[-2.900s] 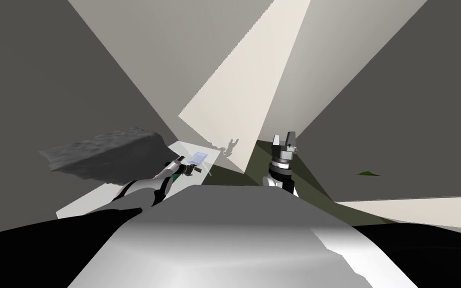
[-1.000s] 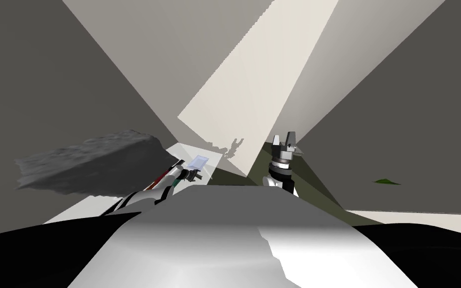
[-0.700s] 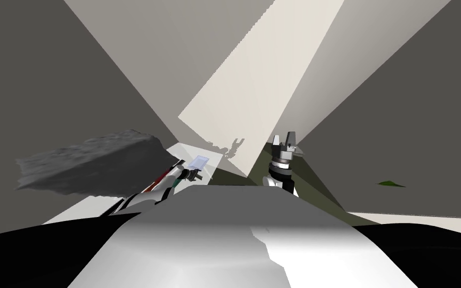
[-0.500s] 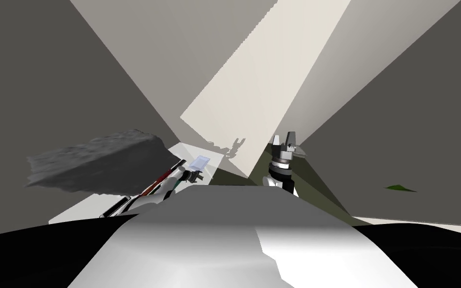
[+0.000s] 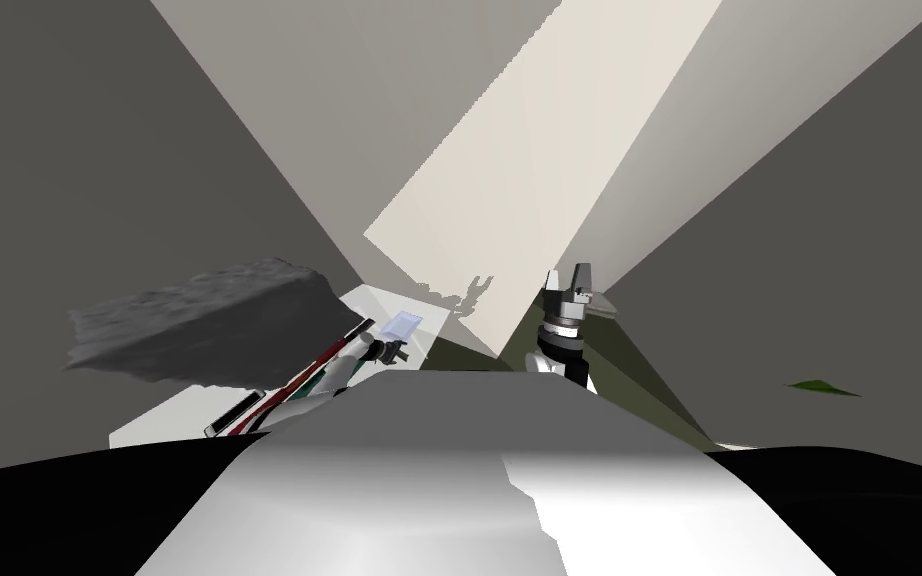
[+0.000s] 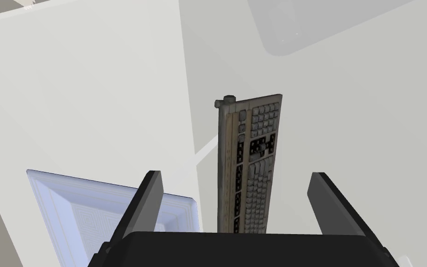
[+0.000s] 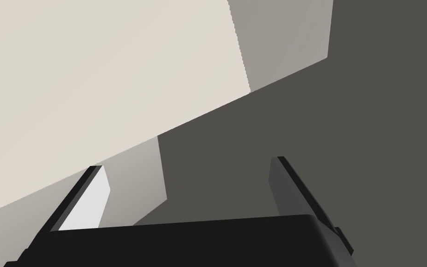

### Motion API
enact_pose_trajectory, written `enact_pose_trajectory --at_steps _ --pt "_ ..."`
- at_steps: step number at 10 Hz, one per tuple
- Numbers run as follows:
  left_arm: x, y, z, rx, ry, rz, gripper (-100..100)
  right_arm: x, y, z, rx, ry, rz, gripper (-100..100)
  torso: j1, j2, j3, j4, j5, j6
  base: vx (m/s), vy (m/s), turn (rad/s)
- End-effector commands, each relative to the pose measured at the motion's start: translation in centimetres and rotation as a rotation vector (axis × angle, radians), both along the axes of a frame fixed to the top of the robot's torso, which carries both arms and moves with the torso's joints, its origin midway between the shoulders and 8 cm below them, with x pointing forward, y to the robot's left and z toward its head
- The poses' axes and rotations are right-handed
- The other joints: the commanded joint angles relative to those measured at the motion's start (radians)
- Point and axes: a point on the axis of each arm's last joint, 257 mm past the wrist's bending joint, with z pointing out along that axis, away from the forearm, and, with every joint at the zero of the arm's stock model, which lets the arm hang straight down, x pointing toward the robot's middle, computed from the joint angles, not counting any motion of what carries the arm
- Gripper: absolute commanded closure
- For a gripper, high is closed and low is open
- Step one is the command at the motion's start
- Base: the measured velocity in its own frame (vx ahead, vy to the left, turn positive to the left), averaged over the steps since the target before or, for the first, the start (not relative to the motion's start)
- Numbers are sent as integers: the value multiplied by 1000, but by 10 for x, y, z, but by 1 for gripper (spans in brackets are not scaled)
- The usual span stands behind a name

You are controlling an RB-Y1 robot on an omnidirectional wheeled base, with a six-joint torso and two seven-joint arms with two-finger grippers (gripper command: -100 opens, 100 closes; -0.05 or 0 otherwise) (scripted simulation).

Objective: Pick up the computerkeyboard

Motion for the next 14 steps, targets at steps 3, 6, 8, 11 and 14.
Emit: enact_pose_trajectory --at_steps 3,6,8,11,14 --pt "2 -14 2 6 -19 -24 -100 0 0 0 0 0 0 0 1 -1 0 0 0 0 44 32 48" --pt "-2 -26 3 9 -23 -34 -100 0 0 0 0 0 0 0 0 0 0 0 0 0 37 24 56" --pt "-8 -36 4 14 -25 -37 -100 0 0 0 0 0 0 0 1 1 0 0 0 0 44 33 83" --pt "-13 -45 6 23 -28 -35 -100 0 0 0 0 0 0 0 0 0 0 0 0 0 43 27 54" --pt "-16 -52 12 36 -39 -30 -100 0 0 0 0 0 0 0 0 0 0 0 0 0 38 24 56"
